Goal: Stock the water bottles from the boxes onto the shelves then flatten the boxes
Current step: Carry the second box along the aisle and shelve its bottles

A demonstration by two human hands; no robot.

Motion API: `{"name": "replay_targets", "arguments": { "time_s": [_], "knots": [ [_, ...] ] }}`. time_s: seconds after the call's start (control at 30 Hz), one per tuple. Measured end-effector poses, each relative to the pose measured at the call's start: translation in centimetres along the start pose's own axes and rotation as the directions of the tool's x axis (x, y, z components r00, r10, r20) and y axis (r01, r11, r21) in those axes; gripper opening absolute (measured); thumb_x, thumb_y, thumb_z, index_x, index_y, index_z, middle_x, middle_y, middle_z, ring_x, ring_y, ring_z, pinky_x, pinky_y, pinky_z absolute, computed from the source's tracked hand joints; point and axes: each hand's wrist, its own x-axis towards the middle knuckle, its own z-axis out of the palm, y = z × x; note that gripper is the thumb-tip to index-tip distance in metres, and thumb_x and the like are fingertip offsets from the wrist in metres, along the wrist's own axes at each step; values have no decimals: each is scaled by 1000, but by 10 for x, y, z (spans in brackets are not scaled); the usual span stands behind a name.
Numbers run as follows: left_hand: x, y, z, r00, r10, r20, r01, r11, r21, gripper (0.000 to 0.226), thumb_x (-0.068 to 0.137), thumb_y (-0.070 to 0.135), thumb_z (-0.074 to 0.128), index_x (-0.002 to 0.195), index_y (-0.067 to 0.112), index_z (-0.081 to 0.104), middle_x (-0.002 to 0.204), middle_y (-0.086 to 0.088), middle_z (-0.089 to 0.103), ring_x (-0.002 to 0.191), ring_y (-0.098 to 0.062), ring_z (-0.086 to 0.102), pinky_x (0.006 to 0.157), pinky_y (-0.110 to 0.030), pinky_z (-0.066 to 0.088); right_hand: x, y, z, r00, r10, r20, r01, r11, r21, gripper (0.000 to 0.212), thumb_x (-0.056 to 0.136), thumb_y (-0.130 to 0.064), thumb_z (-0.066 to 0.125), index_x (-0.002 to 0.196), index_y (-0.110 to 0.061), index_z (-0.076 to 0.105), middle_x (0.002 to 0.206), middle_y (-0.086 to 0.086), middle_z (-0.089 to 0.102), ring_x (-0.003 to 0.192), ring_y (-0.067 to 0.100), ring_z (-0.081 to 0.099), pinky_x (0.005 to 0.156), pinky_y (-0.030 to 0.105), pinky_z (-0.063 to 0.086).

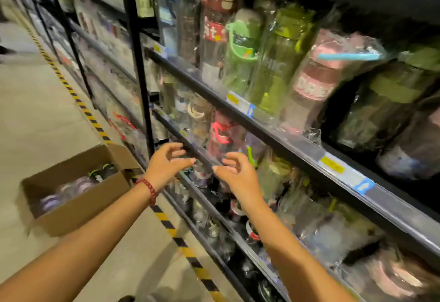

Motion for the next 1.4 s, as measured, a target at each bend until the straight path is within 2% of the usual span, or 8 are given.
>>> {"name": "replay_targets", "arguments": {
  "time_s": [0.13,0.23,0.37,0.5,0.7,1.07,1.3,1.4],
  "knots": [
    [-1,-39,-80,978,-127,-164,129,992,0,46,75,7,75,115,6,53,114,-17,61,102,-30,61,89,-38,51,19,17,74,970,123,209,-107,991,-86,38,82,-14,72,113,-13,51,110,5,55,96,19,57,78,25,50],
    [-5,-63,-141,953,-177,-248,178,984,-20,36,77,2,72,108,5,54,99,-11,62,98,-25,59,75,-17,51,32,22,134,929,165,331,-122,982,-147,41,85,-16,70,119,-10,48,112,4,53,98,16,55,70,14,47],
    [-12,-91,-226,910,-246,-333,269,963,25,40,75,10,76,108,6,54,93,-10,63,100,-27,59,81,-30,46,44,30,224,874,229,428,-104,950,-296,38,85,-16,68,117,-8,49,121,16,53,111,28,55,94,42,47],
    [-9,-116,-308,843,-329,-425,366,930,7,43,76,5,74,114,4,53,74,5,52,80,-16,54,65,-13,44,56,31,320,816,279,506,-134,943,-304,34,84,-12,69,111,-14,49,96,-3,51,98,20,52,81,30,45],
    [2,-138,-411,763,-413,-497,467,884,-16,33,79,13,73,100,18,48,85,-2,53,83,-17,52,74,-26,43,75,27,448,768,347,539,-200,929,-312,40,82,-11,72,116,-10,51,107,8,53,80,13,54,54,11,42],
    [92,-208,-492,610,-626,-485,655,743,-136,57,78,19,75,126,6,47,114,-11,59,100,-26,55,91,-36,46,174,60,564,671,474,571,-183,851,-492,44,84,-16,69,123,-9,50,120,6,57,98,18,57,67,21,51],
    [237,-244,-525,519,-712,-473,705,670,-234,27,79,6,71,79,20,47,94,-11,58,90,-23,53,77,-30,42,303,93,640,631,552,544,-198,794,-575,43,84,-16,66,123,-12,50,110,1,54,92,14,51,67,24,40],
    [309,-254,-538,482,-763,-432,736,619,-273,37,76,8,74,107,7,53,109,-13,60,98,-28,57,87,-35,48,363,105,664,602,599,528,-208,756,-621,42,83,-18,68,122,-13,52,113,1,56,95,14,52,71,24,39]
  ]
}}
